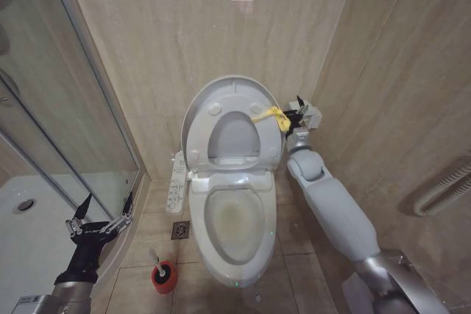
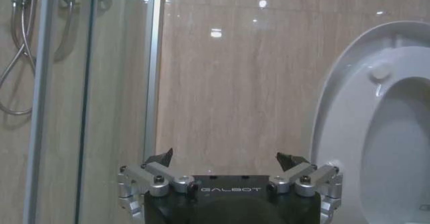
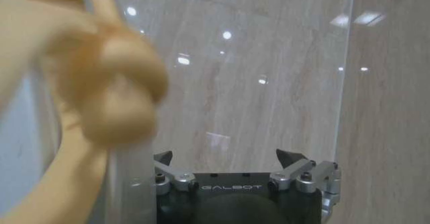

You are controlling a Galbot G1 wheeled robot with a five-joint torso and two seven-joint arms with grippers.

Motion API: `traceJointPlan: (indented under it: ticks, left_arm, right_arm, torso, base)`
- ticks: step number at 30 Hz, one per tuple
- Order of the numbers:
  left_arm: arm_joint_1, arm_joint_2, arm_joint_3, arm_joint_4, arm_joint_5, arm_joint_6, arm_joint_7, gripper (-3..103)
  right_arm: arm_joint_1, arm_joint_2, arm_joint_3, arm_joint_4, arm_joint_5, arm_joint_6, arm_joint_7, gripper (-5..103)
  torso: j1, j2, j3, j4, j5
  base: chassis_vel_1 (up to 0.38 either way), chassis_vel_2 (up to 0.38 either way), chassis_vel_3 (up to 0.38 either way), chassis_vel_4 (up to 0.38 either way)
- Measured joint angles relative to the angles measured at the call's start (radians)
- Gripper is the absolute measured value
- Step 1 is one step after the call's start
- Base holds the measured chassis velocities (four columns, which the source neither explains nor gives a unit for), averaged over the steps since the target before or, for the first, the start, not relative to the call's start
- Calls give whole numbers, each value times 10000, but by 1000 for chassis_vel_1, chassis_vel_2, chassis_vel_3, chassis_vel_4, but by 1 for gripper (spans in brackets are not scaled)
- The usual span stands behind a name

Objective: Open the toilet lid, clean the toilet bowl with a toilet brush, close the toilet lid, and flush.

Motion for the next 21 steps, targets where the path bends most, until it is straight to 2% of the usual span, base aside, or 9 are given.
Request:
traceJointPlan:
  ticks: [7, 11, 21]
  left_arm:
    - [0, 0, 0, 0, 0, 0, 0, 100]
    - [-1, 0, -1, 0, 0, 0, -2, 100]
    - [0, 0, 0, 0, 0, 0, 0, 100]
  right_arm:
    - [-1288, -434, 435, 1260, 272, -226, 55, 100]
    - [-2422, -633, 948, 2063, 395, -284, 122, 100]
    - [-5558, -930, 2720, 4303, 619, -230, 82, 100]
  torso:
    - [0, 0, 0, 7, -1]
    - [0, 0, 0, -1, 0]
    - [-1, 1, -1, -5, 0]
  base:
    - [0, 0, 0, 0]
    - [0, 0, 0, 0]
    - [0, 0, 0, 0]
